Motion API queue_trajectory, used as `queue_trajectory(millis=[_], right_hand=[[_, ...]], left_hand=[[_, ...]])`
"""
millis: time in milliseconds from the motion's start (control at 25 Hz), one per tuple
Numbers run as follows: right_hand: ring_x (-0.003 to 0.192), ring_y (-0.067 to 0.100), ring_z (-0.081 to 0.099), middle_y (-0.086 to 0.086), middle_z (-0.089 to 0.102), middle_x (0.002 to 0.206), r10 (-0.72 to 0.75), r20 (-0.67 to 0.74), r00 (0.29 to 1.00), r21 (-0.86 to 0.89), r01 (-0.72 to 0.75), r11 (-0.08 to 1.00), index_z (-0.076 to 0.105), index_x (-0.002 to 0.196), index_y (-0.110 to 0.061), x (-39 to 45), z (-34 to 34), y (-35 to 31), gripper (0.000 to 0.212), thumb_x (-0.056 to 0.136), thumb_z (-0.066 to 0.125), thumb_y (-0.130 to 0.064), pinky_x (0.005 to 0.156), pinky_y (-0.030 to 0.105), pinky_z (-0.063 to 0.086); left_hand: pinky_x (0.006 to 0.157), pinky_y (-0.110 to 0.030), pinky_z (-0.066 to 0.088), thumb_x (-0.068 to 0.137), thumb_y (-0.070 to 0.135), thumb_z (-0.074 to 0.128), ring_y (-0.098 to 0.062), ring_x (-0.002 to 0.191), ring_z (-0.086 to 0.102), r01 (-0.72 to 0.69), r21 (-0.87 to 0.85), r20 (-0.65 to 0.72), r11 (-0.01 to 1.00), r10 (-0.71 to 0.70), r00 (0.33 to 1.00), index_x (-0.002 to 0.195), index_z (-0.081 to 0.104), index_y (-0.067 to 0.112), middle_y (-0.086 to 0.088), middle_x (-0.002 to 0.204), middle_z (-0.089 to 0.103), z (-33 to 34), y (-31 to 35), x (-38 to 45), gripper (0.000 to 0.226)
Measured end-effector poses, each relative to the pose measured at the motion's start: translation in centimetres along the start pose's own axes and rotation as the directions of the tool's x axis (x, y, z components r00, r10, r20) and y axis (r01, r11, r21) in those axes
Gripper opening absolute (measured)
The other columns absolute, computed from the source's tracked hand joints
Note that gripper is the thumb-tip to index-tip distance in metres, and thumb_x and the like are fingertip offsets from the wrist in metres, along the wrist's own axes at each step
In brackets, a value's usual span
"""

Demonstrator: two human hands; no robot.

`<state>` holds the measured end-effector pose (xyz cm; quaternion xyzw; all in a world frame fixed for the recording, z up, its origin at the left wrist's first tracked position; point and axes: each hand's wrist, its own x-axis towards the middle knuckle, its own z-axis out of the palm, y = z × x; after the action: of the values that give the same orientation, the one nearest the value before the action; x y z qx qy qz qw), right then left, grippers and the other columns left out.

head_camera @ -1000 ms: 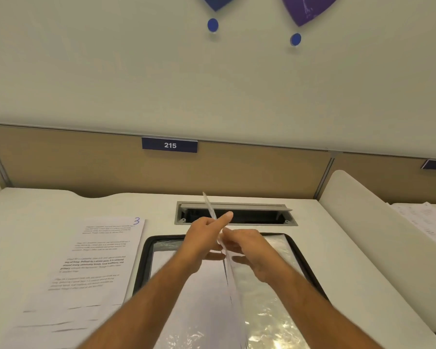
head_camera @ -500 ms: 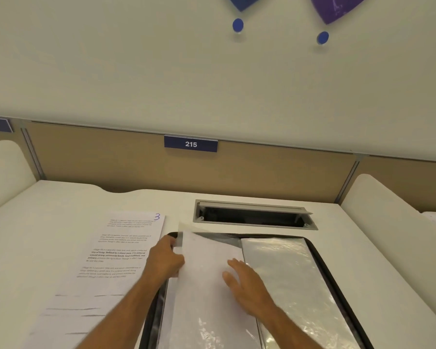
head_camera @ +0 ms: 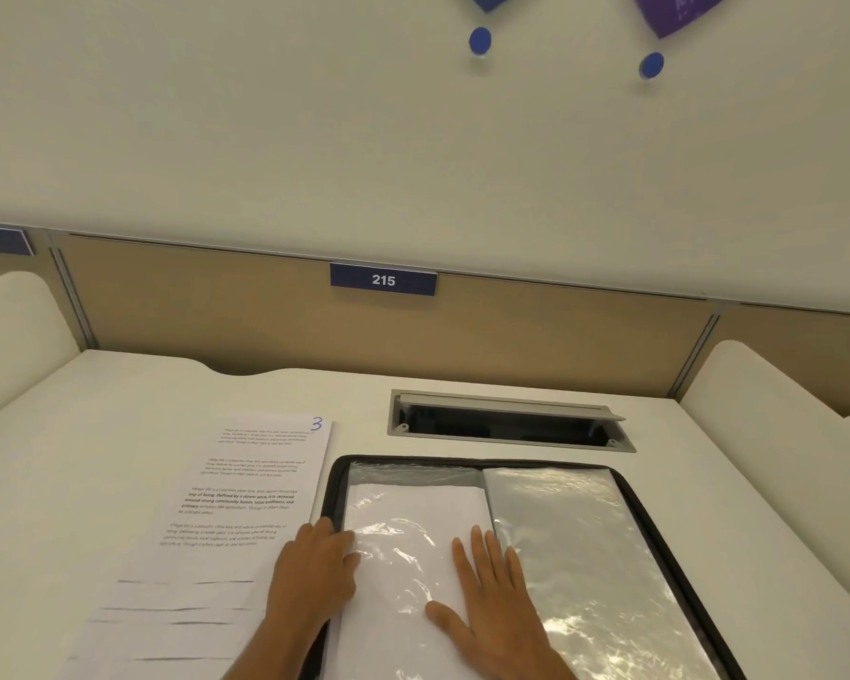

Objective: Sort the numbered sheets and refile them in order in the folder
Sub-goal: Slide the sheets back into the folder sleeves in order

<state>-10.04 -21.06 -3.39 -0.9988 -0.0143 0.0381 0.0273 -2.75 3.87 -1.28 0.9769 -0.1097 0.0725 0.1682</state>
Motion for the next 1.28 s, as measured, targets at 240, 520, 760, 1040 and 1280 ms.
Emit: queue_trajectory(millis=[240, 520, 760, 1040, 1280], right_hand=[[0.140, 0.024, 0.040, 0.003, 0.057, 0.144, 0.042, 0.007, 0.999, 0.010, -0.042, 0.999, 0.060, 0.136, -0.029, 0.9, -1.2, -0.3, 0.085, 0.084, 0.027, -0.088, 0.117, 0.039, 0.002], [0.151, 0.012, 0.017, -0.010, 0.022, 0.163, 0.039, -0.014, 0.999, 0.326, -0.032, 0.945, 0.027, 0.153, -0.034, 8.0, -4.8, -4.8, 0.114, 0.062, -0.006, -0.093, 0.124, 0.032, 0.010], [0.153, 0.015, 0.011, -0.007, 0.014, 0.167, -0.098, 0.023, 0.995, 0.374, 0.082, 0.924, 0.016, 0.158, -0.028, 16.2, -6.6, -11.1, 0.118, 0.061, 0.000, -0.092, 0.124, 0.035, 0.010], [0.155, 0.017, 0.004, -0.004, 0.003, 0.168, -0.151, 0.099, 0.984, 0.372, 0.104, 0.922, 0.002, 0.160, -0.023, 23.0, -5.8, -14.5, 0.118, 0.064, 0.016, -0.089, 0.125, 0.038, 0.009], [0.155, 0.023, -0.003, 0.002, -0.005, 0.168, -0.167, 0.133, 0.977, 0.276, 0.125, 0.953, -0.004, 0.160, -0.020, 26.5, -4.9, -15.8, 0.124, 0.062, 0.017, -0.093, 0.126, 0.044, 0.001]], left_hand=[[0.054, -0.022, 0.029, 0.074, 0.035, 0.080, -0.007, 0.061, 0.033, -0.180, 0.067, -0.106, 0.981, 0.187, 0.977, 0.070, 0.063, 0.028, 0.013, 0.071, 0.041, -0.4, -1.9, 0.4, 0.019], [0.081, -0.051, 0.056, 0.094, 0.074, 0.021, -0.027, 0.098, 0.069, 0.003, 0.153, -0.137, 0.988, 0.018, 0.990, 0.114, 0.070, 0.020, -0.002, 0.111, 0.070, -2.7, -10.1, 3.2, 0.076], [0.118, -0.048, 0.006, 0.078, 0.091, 0.034, -0.023, 0.136, 0.043, 0.089, 0.131, 0.026, 0.987, -0.093, 0.995, 0.141, 0.054, 0.025, -0.007, 0.144, 0.055, -0.9, -14.4, 4.3, 0.093], [0.120, -0.049, -0.004, 0.073, 0.093, 0.039, -0.004, 0.152, -0.007, 0.086, 0.088, -0.080, 0.992, -0.079, 0.994, 0.141, 0.056, 0.027, -0.005, 0.147, 0.052, 1.4, -15.5, 4.8, 0.096], [0.119, -0.052, 0.000, 0.072, 0.094, 0.039, -0.007, 0.153, -0.006, 0.070, 0.085, -0.162, 0.994, -0.055, 0.985, 0.139, 0.058, 0.024, -0.008, 0.146, 0.054, 2.4, -16.0, 5.4, 0.099]])
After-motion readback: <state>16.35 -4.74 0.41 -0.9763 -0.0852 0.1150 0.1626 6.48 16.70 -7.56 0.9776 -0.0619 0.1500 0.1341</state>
